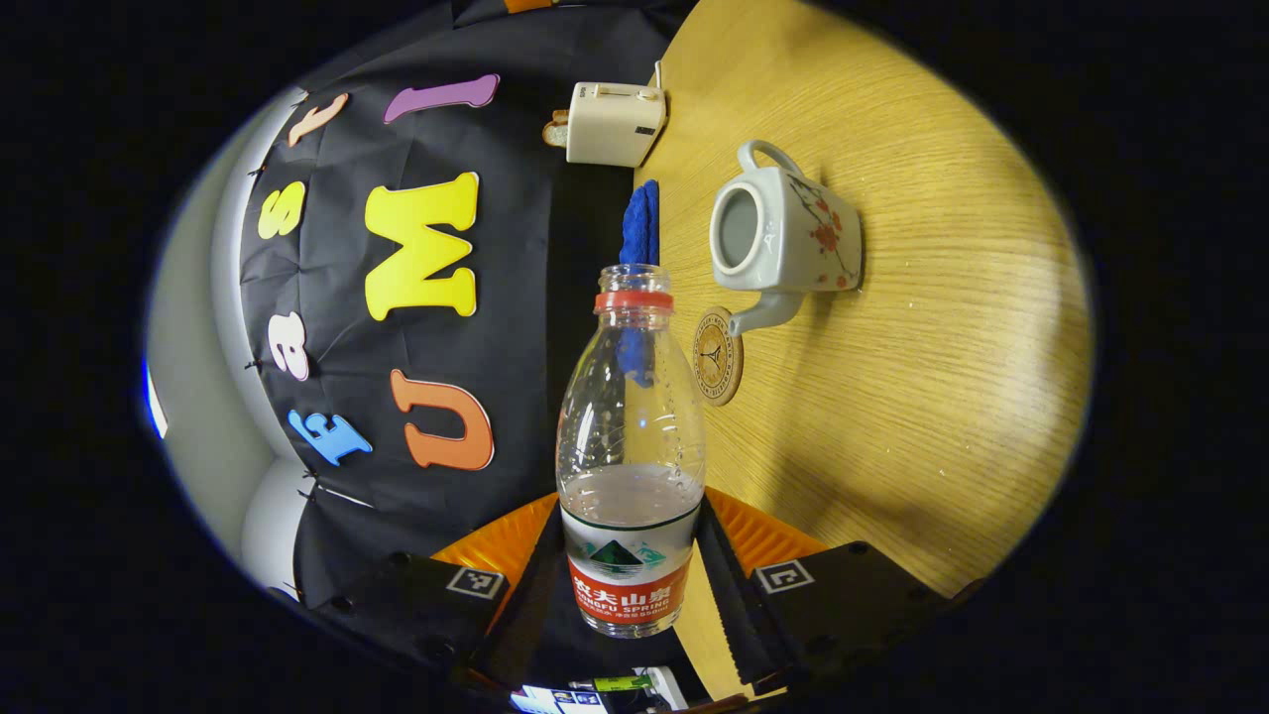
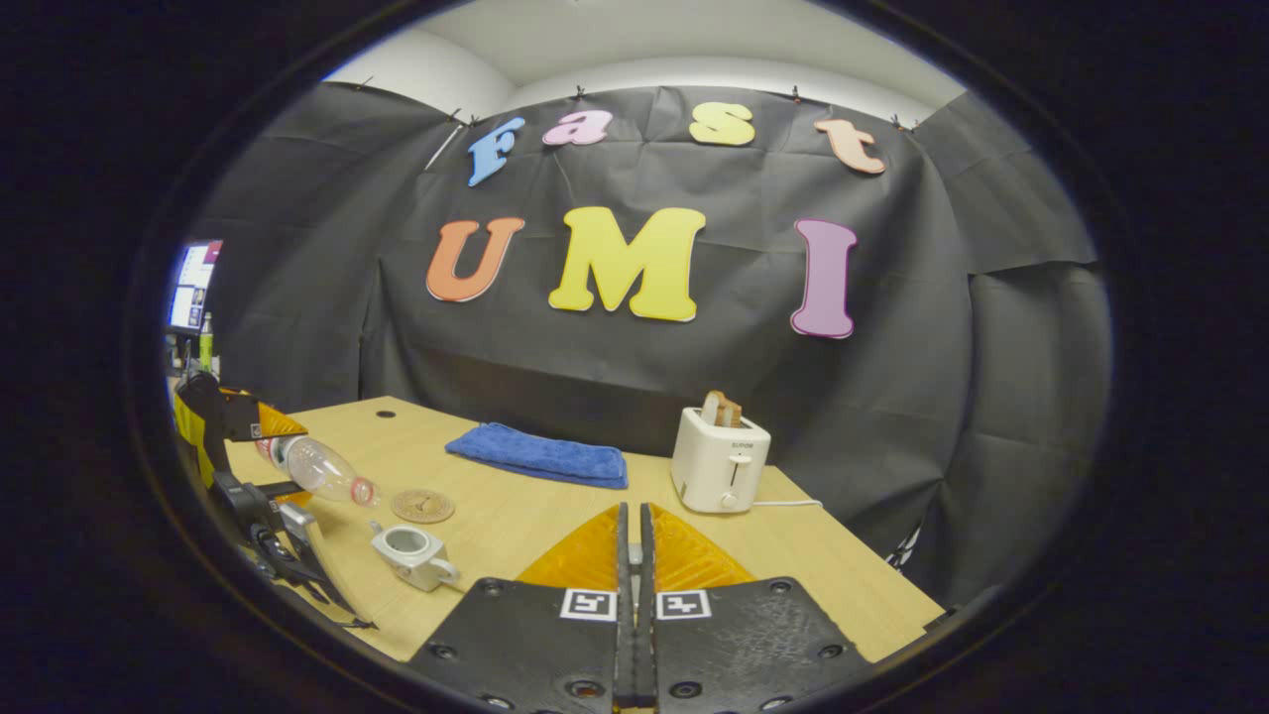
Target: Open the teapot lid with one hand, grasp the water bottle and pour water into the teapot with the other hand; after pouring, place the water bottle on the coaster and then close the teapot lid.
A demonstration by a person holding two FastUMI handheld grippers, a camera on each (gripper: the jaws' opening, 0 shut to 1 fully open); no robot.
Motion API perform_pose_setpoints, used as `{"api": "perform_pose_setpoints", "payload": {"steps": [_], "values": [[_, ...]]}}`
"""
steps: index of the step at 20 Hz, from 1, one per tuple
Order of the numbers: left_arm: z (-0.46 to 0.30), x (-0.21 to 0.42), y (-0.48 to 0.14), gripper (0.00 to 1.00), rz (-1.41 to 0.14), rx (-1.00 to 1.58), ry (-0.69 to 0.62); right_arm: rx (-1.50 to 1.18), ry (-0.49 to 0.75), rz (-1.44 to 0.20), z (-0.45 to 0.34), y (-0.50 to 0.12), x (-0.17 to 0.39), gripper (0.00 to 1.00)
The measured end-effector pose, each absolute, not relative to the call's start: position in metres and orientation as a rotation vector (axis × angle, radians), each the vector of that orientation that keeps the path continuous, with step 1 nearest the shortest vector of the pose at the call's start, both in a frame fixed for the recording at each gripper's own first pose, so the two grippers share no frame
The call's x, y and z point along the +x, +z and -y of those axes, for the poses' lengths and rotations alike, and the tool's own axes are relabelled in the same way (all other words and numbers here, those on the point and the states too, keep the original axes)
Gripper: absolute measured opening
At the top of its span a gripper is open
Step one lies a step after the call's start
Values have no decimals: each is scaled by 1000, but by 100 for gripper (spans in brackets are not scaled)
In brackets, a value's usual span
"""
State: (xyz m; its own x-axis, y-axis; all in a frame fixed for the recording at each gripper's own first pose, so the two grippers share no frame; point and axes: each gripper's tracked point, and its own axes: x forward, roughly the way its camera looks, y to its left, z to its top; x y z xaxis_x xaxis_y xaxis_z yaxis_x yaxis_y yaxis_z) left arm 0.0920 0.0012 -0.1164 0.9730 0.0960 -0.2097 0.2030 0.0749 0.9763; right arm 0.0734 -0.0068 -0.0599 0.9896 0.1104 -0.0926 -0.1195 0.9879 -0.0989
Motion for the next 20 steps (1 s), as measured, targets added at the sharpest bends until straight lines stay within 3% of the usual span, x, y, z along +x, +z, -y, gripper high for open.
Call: {"api": "perform_pose_setpoints", "payload": {"steps": [7,8,10,11,15,17,20], "values": [[8,87,-117,77,-242,1669,-79,-103,134,-101,7,-63,74,0],[10,88,-113,80,-229,1696,-75,-100,131,-101,9,-63,74,0],[14,87,-114,76,-217,1738,-69,-95,130,-103,11,-63,75,0],[14,87,-114,80,-219,1746,-72,-92,129,-105,11,-63,75,0],[19,85,-112,76,-223,1793,-80,-89,126,-108,14,-64,76,0],[20,84,-114,80,-221,1802,-83,-91,123,-112,15,-65,77,0],[22,84,-116,76,-225,1835,-93,-90,128,-115,14,-66,77,0]]}}
